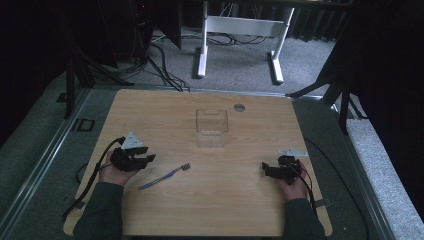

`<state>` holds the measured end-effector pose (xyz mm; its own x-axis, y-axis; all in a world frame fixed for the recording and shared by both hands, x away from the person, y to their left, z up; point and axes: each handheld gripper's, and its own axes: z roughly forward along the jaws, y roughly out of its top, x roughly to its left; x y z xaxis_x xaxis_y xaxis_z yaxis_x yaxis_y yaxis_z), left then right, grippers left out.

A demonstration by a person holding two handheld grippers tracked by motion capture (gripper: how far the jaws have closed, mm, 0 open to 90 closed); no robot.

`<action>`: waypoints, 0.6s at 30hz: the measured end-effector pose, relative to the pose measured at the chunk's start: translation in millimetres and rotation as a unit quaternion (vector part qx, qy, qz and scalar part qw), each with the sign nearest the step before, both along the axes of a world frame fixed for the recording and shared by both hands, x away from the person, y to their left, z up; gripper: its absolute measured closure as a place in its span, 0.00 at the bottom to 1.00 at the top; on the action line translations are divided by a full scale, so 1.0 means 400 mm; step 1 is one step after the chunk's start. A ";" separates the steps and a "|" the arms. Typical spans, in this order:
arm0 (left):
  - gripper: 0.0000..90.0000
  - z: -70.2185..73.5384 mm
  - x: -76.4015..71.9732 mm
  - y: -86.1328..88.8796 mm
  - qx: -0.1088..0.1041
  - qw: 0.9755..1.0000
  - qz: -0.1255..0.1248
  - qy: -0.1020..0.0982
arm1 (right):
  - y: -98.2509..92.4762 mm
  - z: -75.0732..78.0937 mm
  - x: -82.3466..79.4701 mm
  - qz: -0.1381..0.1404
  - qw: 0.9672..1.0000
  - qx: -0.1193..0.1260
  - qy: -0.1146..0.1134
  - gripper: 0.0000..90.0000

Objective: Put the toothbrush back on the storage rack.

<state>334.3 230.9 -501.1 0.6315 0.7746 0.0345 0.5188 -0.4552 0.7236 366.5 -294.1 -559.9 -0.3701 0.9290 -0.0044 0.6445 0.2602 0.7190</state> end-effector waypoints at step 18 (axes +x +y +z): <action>0.64 0.015 -0.007 -0.017 0.024 0.999 -0.004 0.026 | 0.000 0.000 0.000 0.000 1.000 0.000 0.000 0.14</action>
<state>331.6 224.2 -494.9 0.6396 0.7678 0.0376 0.5515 -0.4924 0.6733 366.5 -294.1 -559.9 -0.3700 0.9290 -0.0044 0.6446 0.2602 0.7189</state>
